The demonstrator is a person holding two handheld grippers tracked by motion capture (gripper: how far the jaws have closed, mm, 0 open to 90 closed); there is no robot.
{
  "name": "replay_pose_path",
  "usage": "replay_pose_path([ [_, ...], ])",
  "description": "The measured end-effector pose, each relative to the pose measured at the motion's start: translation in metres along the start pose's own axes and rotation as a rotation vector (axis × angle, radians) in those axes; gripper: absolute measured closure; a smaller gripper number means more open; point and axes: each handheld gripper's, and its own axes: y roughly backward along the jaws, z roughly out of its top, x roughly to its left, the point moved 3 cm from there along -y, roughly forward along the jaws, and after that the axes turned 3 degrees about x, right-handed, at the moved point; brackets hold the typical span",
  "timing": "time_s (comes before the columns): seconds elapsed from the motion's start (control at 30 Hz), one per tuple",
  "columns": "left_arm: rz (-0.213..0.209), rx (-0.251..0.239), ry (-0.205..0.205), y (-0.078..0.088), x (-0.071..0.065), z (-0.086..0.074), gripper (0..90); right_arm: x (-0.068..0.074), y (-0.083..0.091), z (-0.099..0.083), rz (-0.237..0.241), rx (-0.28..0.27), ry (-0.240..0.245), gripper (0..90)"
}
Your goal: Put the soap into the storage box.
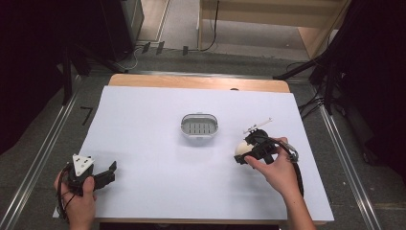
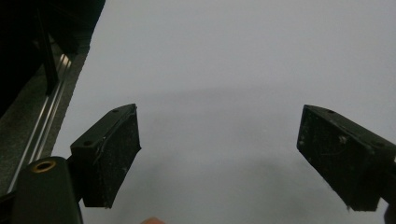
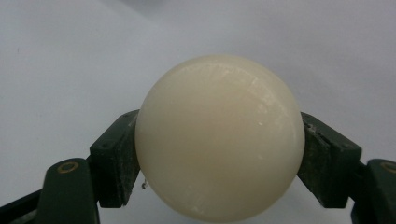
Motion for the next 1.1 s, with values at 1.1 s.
replay_pose_path([
  [1.1,-0.009,0.009,0.002,-0.001,0.000,0.000,14.2,0.020,-0.008,0.035,0.014,0.016,0.041,24.5],
])
